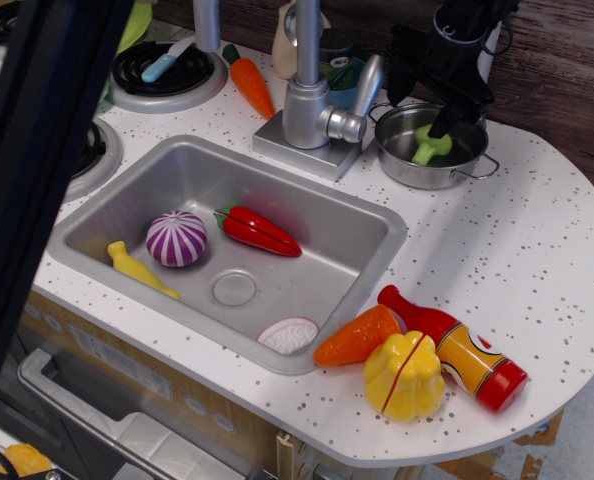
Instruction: Put broccoli in pot or pan
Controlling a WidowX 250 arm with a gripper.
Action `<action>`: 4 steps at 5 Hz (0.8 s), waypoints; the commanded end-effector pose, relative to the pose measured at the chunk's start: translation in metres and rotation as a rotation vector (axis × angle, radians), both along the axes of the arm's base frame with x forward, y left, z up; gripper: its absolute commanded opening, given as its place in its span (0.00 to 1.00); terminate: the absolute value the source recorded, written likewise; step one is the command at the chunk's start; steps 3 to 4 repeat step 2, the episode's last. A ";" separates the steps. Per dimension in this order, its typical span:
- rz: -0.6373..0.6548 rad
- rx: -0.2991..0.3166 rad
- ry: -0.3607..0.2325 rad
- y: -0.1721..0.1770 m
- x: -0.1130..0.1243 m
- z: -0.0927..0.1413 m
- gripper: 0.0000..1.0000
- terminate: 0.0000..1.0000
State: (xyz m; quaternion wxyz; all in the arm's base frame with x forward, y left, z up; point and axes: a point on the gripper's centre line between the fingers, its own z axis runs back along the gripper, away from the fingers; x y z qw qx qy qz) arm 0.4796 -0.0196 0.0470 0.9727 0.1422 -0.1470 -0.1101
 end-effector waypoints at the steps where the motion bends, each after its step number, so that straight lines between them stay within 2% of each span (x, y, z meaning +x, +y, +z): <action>1: -0.015 -0.003 -0.072 0.001 0.008 0.031 1.00 0.00; 2: -0.015 -0.003 -0.072 0.001 0.008 0.031 1.00 1.00; 4: -0.015 -0.003 -0.072 0.001 0.008 0.031 1.00 1.00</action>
